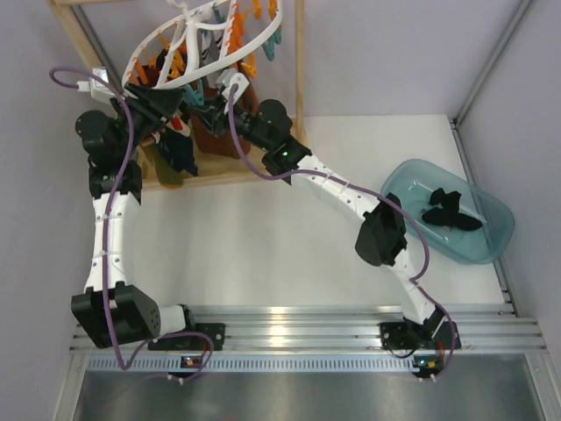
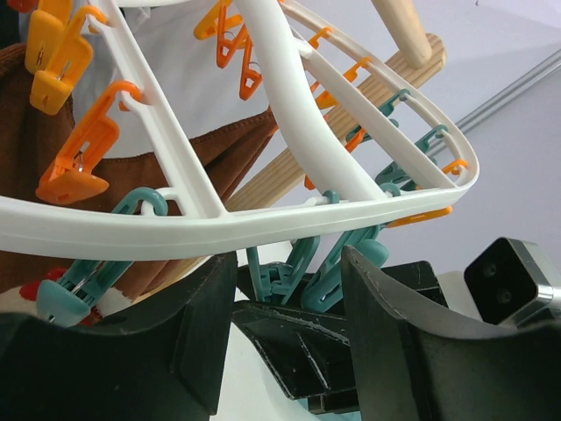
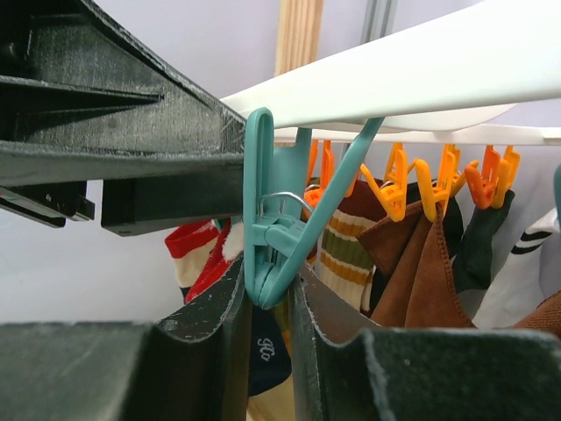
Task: Clip the socks to the hanger
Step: Open the clamp at the hanger.
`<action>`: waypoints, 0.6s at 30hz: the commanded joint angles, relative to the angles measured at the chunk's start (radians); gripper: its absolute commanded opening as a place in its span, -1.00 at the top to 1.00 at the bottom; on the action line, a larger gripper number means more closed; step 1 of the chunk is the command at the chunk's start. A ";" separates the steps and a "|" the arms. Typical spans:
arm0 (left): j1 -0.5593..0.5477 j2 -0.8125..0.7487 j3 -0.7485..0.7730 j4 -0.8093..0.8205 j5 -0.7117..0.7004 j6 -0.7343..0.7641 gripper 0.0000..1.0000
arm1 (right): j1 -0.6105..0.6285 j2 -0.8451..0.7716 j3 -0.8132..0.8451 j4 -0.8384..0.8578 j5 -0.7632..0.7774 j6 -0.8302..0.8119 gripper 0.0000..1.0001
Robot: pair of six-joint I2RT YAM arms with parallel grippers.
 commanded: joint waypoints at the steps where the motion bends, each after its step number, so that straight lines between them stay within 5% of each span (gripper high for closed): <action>1: 0.004 -0.001 0.030 0.086 0.000 -0.014 -0.12 | 0.022 -0.059 0.004 0.020 -0.070 -0.001 1.00; 18: -0.020 0.039 0.074 0.027 -0.018 0.061 -0.05 | 0.040 -0.056 0.006 0.026 -0.085 -0.036 1.00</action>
